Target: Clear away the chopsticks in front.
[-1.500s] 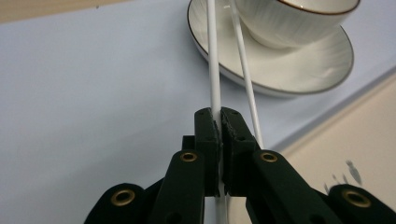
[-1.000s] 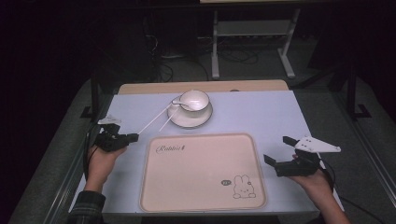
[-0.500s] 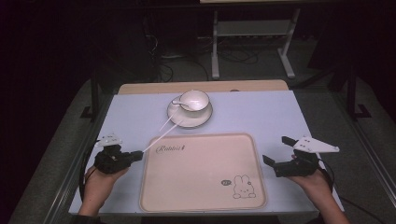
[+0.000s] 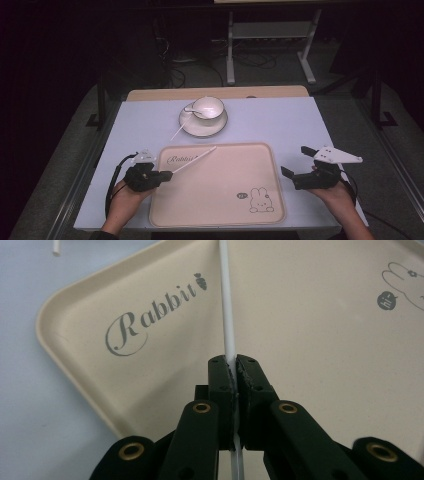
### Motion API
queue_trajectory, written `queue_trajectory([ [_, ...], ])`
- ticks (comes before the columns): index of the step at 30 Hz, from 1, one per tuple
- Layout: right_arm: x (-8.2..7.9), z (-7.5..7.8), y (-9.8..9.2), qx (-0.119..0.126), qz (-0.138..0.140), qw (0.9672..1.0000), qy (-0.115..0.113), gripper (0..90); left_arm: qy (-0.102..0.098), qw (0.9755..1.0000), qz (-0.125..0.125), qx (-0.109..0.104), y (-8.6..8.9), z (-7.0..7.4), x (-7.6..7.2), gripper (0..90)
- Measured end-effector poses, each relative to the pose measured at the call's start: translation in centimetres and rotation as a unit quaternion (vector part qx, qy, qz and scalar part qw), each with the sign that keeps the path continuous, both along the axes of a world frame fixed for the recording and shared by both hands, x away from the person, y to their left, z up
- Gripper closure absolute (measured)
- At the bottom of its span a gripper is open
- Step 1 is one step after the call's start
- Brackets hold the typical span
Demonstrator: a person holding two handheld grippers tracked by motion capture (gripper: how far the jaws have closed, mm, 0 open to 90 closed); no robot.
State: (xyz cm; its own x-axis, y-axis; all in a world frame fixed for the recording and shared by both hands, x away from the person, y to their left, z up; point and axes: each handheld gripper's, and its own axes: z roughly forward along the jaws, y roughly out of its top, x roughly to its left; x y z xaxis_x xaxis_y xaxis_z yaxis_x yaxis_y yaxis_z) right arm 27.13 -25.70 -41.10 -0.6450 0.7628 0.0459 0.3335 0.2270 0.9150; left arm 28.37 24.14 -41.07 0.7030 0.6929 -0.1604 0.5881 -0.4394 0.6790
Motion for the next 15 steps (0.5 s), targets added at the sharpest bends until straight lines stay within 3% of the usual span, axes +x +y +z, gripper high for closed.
queue_trajectory([
  [5,0.0,0.0,0.0,0.000,0.000,1.0000,0.000,0.0,0.010,0.9999,-0.007,0.012,-0.3,-0.7,0.3,85.5],
  [7,0.0,0.0,0.0,-0.001,0.000,1.0000,0.000,0.0,0.016,0.9993,-0.014,0.030,-0.6,-1.2,0.4,85.3],
  [15,0.0,0.0,0.0,-0.001,0.001,1.0000,0.000,0.0,0.025,0.9977,-0.021,0.060,-1.0,-1.9,0.6,84.7],
])
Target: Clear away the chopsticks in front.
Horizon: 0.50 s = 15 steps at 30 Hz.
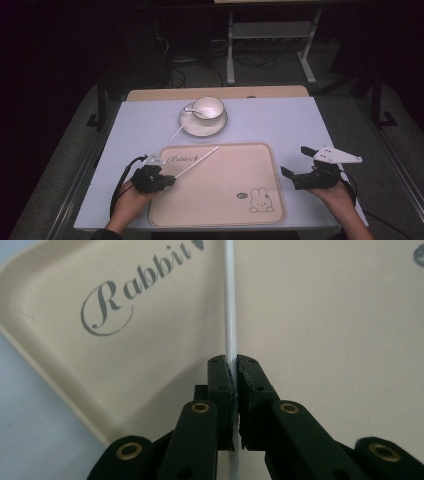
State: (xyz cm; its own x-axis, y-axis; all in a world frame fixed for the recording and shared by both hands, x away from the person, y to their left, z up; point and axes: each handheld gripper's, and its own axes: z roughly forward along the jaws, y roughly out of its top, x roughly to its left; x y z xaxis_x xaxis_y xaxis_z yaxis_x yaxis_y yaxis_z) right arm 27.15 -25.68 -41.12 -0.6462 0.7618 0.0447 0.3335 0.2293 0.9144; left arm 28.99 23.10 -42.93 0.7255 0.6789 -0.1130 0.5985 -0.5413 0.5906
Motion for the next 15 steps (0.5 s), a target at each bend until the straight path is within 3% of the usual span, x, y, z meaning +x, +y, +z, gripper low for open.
queue_trajectory([
  [6,0.0,0.0,0.0,0.000,0.000,1.0000,0.000,0.0,0.005,1.0000,0.001,-0.001,0.1,-0.2,0.1,82.0],
  [12,0.0,0.0,0.0,0.001,0.000,1.0000,0.000,0.0,-0.004,0.9997,0.006,-0.025,0.2,0.5,0.7,52.8],
  [13,0.0,0.0,0.0,0.001,0.000,1.0000,0.000,0.0,-0.009,0.9994,0.006,-0.032,0.3,0.8,1.0,52.8],
  [15,0.0,0.0,0.0,0.001,0.000,1.0000,0.001,0.0,-0.040,0.9983,0.017,-0.039,0.4,1.9,2.4,44.7],
])
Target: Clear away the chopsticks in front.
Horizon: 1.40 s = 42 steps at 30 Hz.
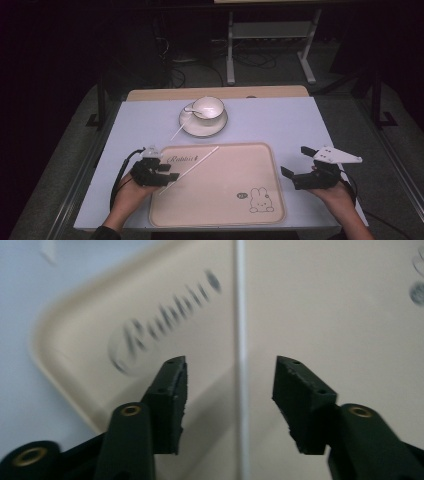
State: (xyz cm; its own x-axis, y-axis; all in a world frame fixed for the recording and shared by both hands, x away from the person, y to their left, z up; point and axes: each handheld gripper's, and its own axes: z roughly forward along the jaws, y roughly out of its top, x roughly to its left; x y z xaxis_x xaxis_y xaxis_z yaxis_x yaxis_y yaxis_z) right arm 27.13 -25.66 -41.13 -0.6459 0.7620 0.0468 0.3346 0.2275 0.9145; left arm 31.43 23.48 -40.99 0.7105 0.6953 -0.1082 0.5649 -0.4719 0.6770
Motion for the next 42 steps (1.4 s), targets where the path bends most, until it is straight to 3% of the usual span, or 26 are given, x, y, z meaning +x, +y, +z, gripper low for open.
queue_trajectory([
  [3,0.0,0.0,0.0,0.000,0.001,1.0000,0.000,0.0,-0.014,0.9999,0.005,-0.007,-0.1,0.8,1.3,45.4],
  [5,0.0,0.0,0.0,0.001,-0.001,1.0000,0.000,0.0,-0.032,0.9994,0.009,0.004,-0.4,1.6,2.8,46.9],
  [6,0.1,0.0,0.0,0.001,-0.002,1.0000,0.000,0.0,-0.038,0.9992,0.010,0.008,-0.6,2.0,3.7,48.7],
  [7,0.1,0.0,-0.1,0.001,-0.002,1.0000,0.000,0.0,-0.047,0.9987,0.015,0.015,-1.1,2.5,5.6,49.4],
  [8,0.1,0.0,-0.1,0.001,-0.002,1.0000,0.000,0.0,-0.047,0.9987,0.015,0.015,-1.1,2.5,5.6,50.4],
  [11,0.1,-0.1,-0.1,0.002,-0.003,1.0000,0.001,0.0,-0.059,0.9976,0.025,0.027,-2.1,2.7,8.9,53.2],
  [14,0.0,0.0,-0.3,0.005,-0.004,1.0000,0.000,0.0,-0.061,0.9968,0.033,0.039,-2.6,2.3,11.5,57.5],
  [18,0.0,-0.1,-0.4,0.007,-0.004,1.0000,0.000,0.0,-0.042,0.9976,0.048,0.026,-2.9,1.4,14.6,59.4],
  [20,0.0,-0.1,-0.4,0.008,-0.003,1.0000,0.000,0.0,-0.030,0.9976,0.055,0.031,-3.0,0.7,15.7,60.8],
  [27,0.1,-0.1,-0.6,0.011,-0.005,0.9999,0.001,0.0,-0.021,0.9982,0.048,0.028,-3.5,-0.4,17.6,62.4],
  [37,0.1,-0.1,-0.7,0.012,-0.004,0.9999,0.000,0.0,-0.024,0.9969,0.041,0.063,-4.9,-1.3,18.4,73.8],
  [42,0.1,-0.1,-0.6,0.012,-0.004,0.9999,0.000,0.0,-0.020,0.9956,0.049,0.077,-5.2,-1.9,18.6,79.0],
])
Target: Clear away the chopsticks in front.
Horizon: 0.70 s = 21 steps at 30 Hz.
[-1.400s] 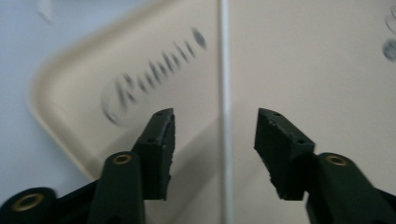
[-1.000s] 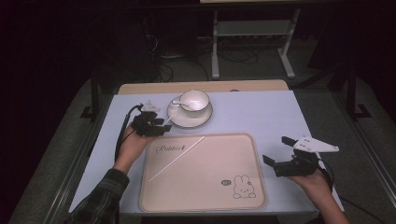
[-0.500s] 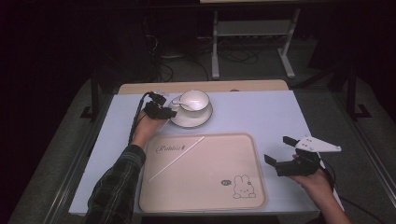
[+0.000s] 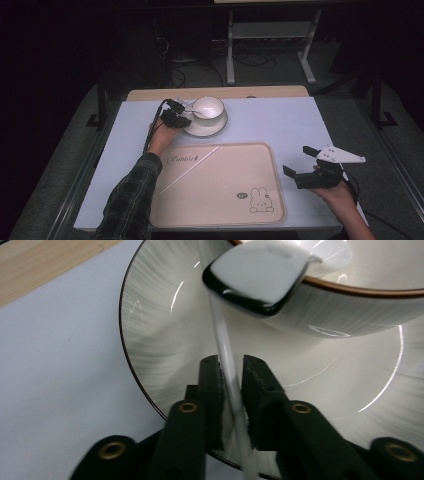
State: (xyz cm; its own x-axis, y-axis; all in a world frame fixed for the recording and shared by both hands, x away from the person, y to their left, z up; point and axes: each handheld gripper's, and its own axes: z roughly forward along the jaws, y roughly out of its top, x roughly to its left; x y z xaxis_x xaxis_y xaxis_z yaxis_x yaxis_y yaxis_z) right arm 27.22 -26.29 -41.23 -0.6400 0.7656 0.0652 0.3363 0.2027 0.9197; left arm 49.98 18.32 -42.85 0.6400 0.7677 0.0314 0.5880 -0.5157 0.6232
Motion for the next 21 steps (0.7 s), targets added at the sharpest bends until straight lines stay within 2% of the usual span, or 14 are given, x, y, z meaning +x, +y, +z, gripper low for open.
queue_trajectory([
  [2,0.0,0.0,0.0,0.000,-0.001,1.0000,-0.001,0.0,-0.004,1.0000,0.008,-0.003,0.0,0.0,0.0,81.3],
  [6,0.0,0.0,0.0,0.000,0.000,1.0000,-0.002,3.2,-0.013,0.9996,0.024,0.004,0.1,0.0,0.1,84.1],
  [9,-0.1,0.0,-0.1,0.000,0.000,1.0000,-0.003,3.2,-0.017,0.9994,0.030,-0.001,0.3,0.3,0.1,84.3],
  [11,0.0,0.0,-0.1,0.001,0.001,1.0000,-0.003,3.2,-0.015,0.9995,0.027,-0.009,0.6,0.7,0.0,84.4],
  [13,0.0,0.0,-0.1,0.000,0.001,1.0000,-0.002,3.2,-0.018,0.9995,0.025,-0.007,0.9,1.2,-0.2,84.4],
  [15,-0.1,0.0,-0.1,0.001,0.002,1.0000,-0.002,3.2,-0.016,0.9994,0.025,-0.017,1.5,1.7,-0.4,84.4],
  [17,0.0,0.0,-0.1,0.000,0.002,1.0000,-0.002,3.2,-0.018,0.9991,0.030,-0.026,2.1,2.3,-0.7,84.4],
  [21,-0.1,0.0,0.0,-0.001,0.002,1.0000,-0.002,3.2,-0.022,0.9986,0.038,-0.030,3.5,3.6,-1.7,84.4],
])
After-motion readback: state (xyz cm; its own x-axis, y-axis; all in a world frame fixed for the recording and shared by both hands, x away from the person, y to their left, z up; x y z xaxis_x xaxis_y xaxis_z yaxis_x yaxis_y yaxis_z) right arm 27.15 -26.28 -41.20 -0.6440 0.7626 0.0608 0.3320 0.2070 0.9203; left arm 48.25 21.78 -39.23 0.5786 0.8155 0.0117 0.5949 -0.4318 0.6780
